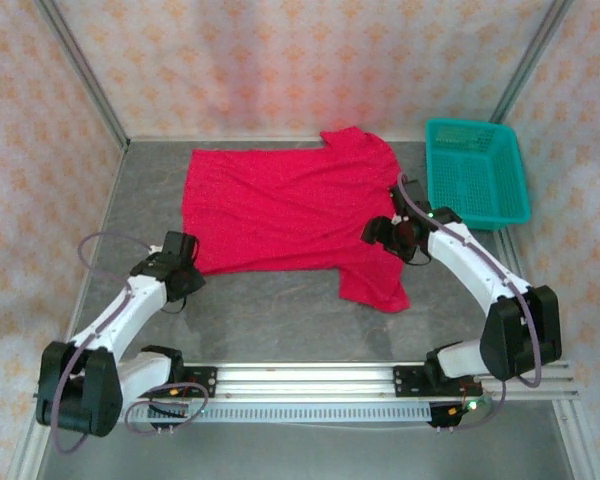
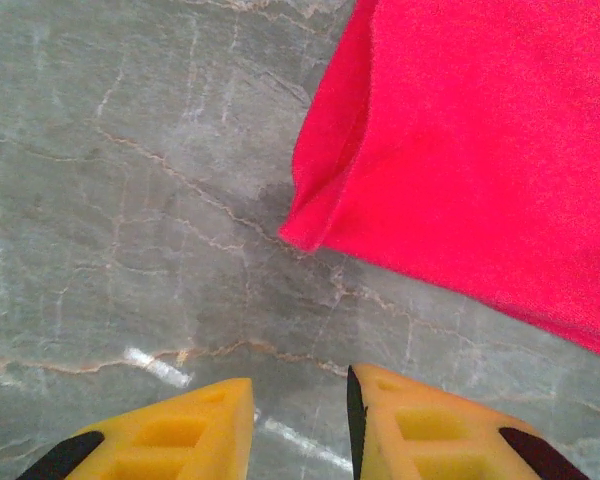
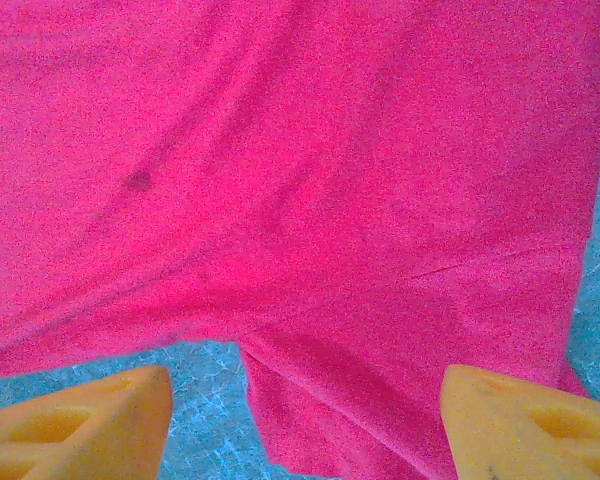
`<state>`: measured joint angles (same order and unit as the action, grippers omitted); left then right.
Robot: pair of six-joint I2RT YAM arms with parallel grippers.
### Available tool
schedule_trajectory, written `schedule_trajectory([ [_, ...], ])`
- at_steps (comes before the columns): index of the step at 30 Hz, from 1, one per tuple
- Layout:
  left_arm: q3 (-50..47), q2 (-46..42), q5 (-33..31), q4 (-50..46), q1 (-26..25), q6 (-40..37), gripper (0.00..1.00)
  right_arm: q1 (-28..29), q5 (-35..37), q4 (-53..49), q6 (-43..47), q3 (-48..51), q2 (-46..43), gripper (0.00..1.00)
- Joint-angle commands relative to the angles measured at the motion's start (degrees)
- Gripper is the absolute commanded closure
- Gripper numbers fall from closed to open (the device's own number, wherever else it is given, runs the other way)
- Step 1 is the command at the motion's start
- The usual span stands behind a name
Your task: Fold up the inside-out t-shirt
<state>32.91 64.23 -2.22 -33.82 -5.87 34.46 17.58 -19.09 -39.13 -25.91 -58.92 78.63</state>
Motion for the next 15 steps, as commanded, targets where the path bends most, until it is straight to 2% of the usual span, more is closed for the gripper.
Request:
schedule_trajectory([
  [1, 1.69, 3.92, -2.81, 3.73, 0.16, -0.85, 0.68, 0.08, 1.12, 0.85, -0.46, -0.44, -1.83, 0.28],
  [9, 5.81, 9.64, -8.25, 4.17, 0.27, -2.11, 0.72, 0.03, 0.55, -0.6, 0.83, -2.7, -1.73, 0.28],
  [15, 8.48, 13.12, -9.63, 4.21, 0.26, -3.21, 0.73, -0.12, 0.02, -0.94, 1.01, -2.67, -2.15, 0.28],
])
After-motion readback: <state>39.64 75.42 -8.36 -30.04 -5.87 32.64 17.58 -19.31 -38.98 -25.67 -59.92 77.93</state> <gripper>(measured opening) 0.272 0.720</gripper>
